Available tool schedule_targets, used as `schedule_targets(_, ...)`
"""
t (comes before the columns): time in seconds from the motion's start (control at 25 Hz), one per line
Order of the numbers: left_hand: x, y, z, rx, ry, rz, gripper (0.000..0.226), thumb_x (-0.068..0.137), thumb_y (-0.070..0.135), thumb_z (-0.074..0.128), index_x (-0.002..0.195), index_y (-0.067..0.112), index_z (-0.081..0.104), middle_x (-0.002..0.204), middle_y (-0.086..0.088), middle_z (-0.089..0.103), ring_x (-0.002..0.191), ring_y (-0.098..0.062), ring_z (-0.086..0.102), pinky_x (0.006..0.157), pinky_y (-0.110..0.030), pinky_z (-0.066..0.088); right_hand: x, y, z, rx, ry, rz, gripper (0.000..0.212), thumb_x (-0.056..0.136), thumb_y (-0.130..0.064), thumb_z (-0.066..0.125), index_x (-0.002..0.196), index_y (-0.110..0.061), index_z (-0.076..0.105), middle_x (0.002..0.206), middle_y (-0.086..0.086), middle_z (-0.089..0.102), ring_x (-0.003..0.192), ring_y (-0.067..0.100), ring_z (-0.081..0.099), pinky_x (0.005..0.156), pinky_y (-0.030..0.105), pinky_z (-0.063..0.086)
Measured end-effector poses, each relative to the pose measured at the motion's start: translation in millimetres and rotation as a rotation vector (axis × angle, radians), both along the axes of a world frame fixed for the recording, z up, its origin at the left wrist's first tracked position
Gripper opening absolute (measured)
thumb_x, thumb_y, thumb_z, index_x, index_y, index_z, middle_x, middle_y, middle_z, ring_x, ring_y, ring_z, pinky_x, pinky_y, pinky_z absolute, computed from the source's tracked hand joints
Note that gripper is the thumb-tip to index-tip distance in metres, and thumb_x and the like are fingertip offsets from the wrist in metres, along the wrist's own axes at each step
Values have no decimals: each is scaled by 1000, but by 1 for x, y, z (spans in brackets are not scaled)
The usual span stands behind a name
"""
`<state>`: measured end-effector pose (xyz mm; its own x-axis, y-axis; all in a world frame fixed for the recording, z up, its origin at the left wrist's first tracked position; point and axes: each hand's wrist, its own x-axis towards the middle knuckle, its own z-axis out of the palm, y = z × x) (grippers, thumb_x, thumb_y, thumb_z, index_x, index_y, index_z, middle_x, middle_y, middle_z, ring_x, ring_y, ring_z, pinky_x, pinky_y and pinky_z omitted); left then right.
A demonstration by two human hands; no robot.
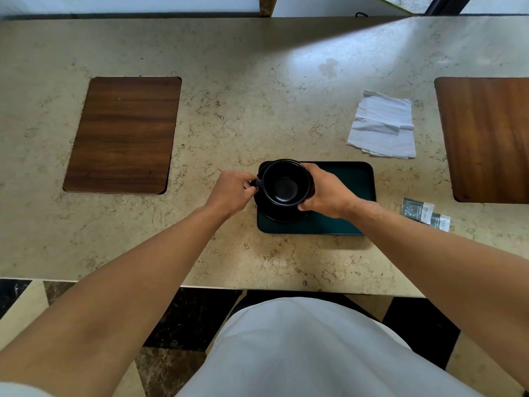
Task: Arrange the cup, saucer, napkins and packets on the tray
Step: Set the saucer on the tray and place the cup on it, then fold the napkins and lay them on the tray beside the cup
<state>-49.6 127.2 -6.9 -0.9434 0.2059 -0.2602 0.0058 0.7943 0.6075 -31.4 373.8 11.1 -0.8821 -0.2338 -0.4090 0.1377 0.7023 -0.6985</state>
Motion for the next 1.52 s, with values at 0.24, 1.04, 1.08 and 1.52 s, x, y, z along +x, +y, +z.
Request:
schedule_targets(0.24,0,-1,-1,-12,3,-24,17,91,11,68,103,14,80,81,-2,76,75,-17,70,75,-39,60,-1,1,-1,-3,-16,8,95,67,-10,88,147,-19,39,134,0,58,118,16,53,97,25,42)
schedule_targets(1.04,3,-1,-2,-19,-8,-20,29,90,11,69,118,13,69,86,1,72,77,-10,65,71,-21,50,0,2,-2,10,-4,22,96,71,-5,84,152,-17,34,137,2,56,117,13,51,97,25,39)
schedule_targets(1.08,3,-3,-2,-1,-26,-32,36,89,12,68,125,14,65,86,3,72,77,-7,65,72,-20,50,0,3,-2,14,-5,19,95,72,-2,82,153,-17,33,137,3,56,116,15,54,96,24,42)
schedule_targets(1.52,-46,-6,6,-35,-34,-61,39,91,24,58,130,23,55,97,12,63,91,-11,62,77,-28,48,-7,30,5,72,77,-254,65,91,2,63,149,-20,43,129,1,61,97,15,68,95,36,56)
